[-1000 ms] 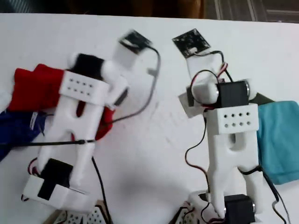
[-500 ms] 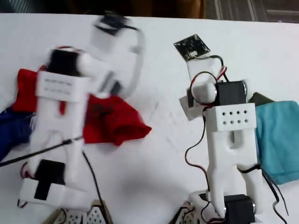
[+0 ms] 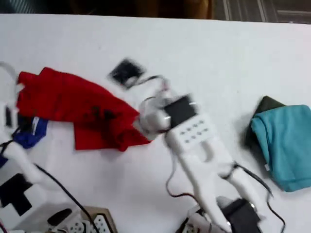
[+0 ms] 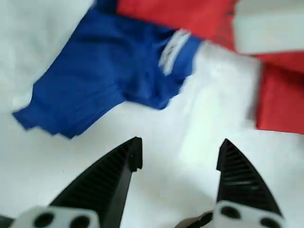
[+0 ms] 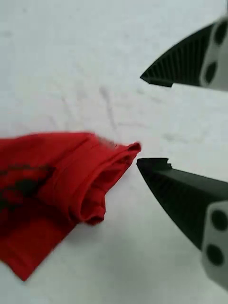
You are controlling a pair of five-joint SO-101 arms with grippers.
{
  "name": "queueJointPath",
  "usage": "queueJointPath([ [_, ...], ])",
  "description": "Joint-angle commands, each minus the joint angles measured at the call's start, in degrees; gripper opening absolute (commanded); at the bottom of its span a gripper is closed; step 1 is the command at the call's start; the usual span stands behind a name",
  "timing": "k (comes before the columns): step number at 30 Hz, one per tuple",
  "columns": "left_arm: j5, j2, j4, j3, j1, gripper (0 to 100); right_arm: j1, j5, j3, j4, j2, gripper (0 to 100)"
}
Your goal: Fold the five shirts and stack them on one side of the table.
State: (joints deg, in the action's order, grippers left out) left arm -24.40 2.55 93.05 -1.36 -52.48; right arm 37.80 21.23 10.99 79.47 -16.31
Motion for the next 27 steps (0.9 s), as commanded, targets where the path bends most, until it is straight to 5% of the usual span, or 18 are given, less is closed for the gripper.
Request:
queueJointPath([
  [1,-0.53,2.37,-2.90,-3.30,-7.12,27,3.91,-0.88,-0.62,-4.35,6.46,25.1],
  [7,-0.53,2.37,-4.66,-7.25,-10.73,27,6.20,-10.11,-0.79,-9.36,17.54,25.1],
  [17,-0.53,2.37,-7.47,-13.05,-10.55,27,1.45,-12.13,-20.22,-12.44,40.22,25.1],
  [23,-0.53,2.37,-7.12,-13.32,-10.73,27,-6.99,-24.53,-44.04,-0.75,57.36,25.1],
  [27,-0.53,2.37,-7.30,-13.32,-10.64,27,-8.84,-26.11,-58.99,9.80,66.42,24.8],
])
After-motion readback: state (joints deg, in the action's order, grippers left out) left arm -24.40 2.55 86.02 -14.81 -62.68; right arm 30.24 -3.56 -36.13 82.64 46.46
